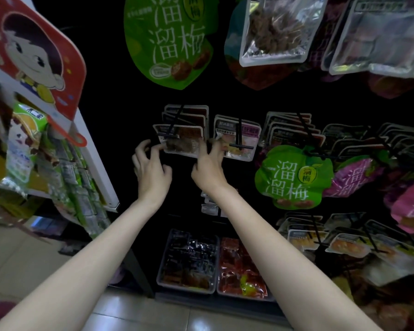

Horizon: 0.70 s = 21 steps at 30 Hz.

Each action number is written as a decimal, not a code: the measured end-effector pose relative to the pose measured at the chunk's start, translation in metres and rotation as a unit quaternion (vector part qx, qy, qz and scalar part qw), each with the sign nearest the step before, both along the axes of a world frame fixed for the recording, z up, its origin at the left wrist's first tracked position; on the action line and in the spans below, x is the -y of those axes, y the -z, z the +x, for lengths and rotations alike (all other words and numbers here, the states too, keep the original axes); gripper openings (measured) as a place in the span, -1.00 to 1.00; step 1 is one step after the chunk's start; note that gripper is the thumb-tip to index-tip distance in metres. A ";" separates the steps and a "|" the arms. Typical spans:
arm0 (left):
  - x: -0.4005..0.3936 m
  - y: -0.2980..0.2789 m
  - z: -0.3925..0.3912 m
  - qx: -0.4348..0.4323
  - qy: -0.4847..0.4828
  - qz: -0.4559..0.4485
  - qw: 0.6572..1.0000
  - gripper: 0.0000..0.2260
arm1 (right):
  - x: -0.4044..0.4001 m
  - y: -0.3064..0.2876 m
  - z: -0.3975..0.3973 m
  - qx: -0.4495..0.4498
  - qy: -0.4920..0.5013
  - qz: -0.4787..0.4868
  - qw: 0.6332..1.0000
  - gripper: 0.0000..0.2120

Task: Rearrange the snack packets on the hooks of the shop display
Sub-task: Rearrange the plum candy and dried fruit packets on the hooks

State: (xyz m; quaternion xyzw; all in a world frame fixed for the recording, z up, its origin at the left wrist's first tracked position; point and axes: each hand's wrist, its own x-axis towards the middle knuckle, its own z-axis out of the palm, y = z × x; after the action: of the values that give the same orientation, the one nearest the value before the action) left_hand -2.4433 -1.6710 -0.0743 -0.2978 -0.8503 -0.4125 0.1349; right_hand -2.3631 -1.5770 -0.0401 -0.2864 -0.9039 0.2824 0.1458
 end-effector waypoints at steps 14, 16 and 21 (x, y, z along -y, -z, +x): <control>-0.026 0.001 0.029 -0.015 0.070 -0.014 0.997 -0.69 | -0.108 -0.008 0.041 -0.109 0.098 0.119 0.982 -0.37; -0.027 -0.002 0.029 -0.019 0.075 -0.011 0.997 -0.70 | -0.118 -0.011 0.035 -0.079 0.102 0.135 0.982 -0.47; -0.029 -0.005 0.030 -0.041 0.110 0.001 0.993 -0.69 | -0.109 -0.009 0.040 -0.133 0.118 0.142 0.974 -0.78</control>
State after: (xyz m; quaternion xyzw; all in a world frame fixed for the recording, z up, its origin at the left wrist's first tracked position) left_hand -2.4131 -1.6418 -0.0690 -0.4057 -0.8058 -0.4132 0.1242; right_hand -2.3230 -1.4683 -0.0311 -0.3276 -0.8669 0.1673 0.3364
